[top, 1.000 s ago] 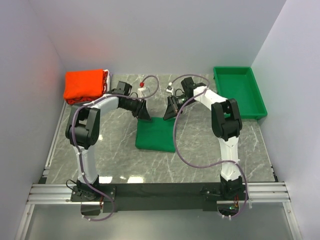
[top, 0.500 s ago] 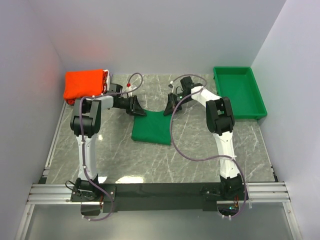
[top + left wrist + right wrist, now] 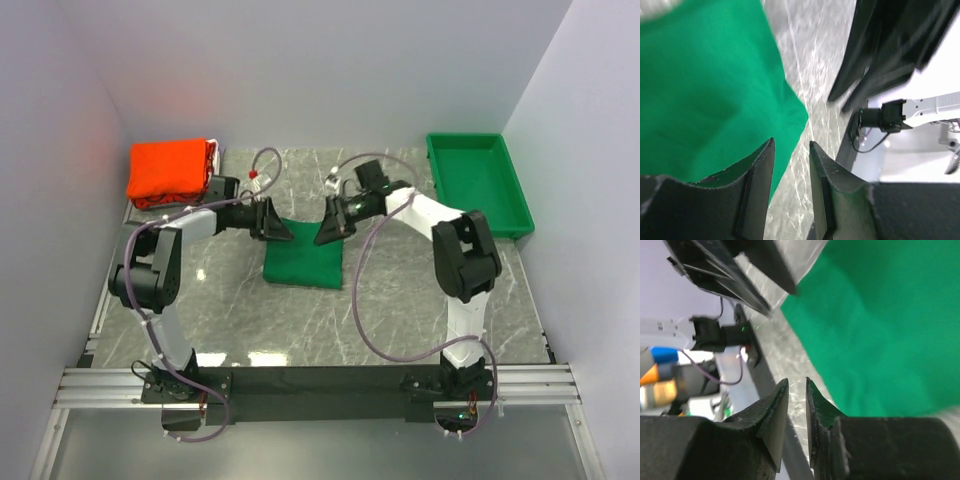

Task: Fold and stack the t-shirts
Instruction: Fold the tshirt, then neatly place the folded tshirt to the corner

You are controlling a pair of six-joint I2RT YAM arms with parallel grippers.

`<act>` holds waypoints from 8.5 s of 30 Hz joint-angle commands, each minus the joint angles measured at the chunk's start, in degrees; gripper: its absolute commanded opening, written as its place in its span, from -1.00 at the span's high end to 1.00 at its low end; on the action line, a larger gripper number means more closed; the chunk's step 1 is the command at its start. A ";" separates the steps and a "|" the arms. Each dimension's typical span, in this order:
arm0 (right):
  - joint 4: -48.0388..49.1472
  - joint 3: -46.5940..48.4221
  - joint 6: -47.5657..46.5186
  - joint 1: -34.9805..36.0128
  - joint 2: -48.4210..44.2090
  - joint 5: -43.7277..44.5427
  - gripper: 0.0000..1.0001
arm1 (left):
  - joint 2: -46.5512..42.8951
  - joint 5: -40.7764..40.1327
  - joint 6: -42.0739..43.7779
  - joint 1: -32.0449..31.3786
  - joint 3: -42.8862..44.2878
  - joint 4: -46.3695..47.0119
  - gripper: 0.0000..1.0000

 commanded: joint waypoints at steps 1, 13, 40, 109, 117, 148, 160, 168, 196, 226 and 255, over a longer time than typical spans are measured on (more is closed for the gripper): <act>5.03 -3.21 4.38 2.74 4.26 -2.07 0.45 | 3.89 -0.89 -4.03 -1.40 -3.29 1.49 0.21; -2.96 8.74 1.05 -3.58 17.91 7.51 0.54 | 16.66 -7.94 -0.08 3.16 6.37 -2.46 0.24; 0.21 -5.67 2.37 -1.46 15.97 4.78 0.51 | 14.10 -2.31 -2.27 5.01 -9.97 4.48 0.28; 7.40 6.02 -32.89 32.54 -0.19 57.78 1.00 | -31.34 -13.64 -5.42 29.55 -24.11 -6.60 -0.66; 7.76 5.49 -30.69 30.69 -3.45 52.60 1.00 | -24.84 -15.48 -19.65 19.96 -27.63 10.53 -0.89; 12.85 11.73 -22.16 30.16 4.63 57.43 1.00 | 5.22 -35.08 -51.05 -3.16 -12.88 28.92 -0.56; 14.44 11.03 -20.75 30.08 2.97 59.54 1.00 | 8.30 -37.90 -45.96 -3.07 -7.25 23.82 0.16; 6.27 9.80 -21.28 25.87 -2.74 61.48 -0.10 | 8.22 -42.72 -33.85 -1.93 1.44 12.75 0.57; 3.19 -2.51 -23.30 11.80 -14.18 58.13 -0.36 | 18.76 -60.93 10.56 5.80 54.10 -14.76 0.69; 1.52 0.39 -22.86 11.80 -11.98 56.20 -0.28 | 8.92 -57.76 8.19 11.33 59.81 -18.54 0.69; -1.30 5.23 -23.48 11.88 -8.20 56.11 -0.26 | 23.24 -49.84 10.38 29.00 57.00 -16.34 0.45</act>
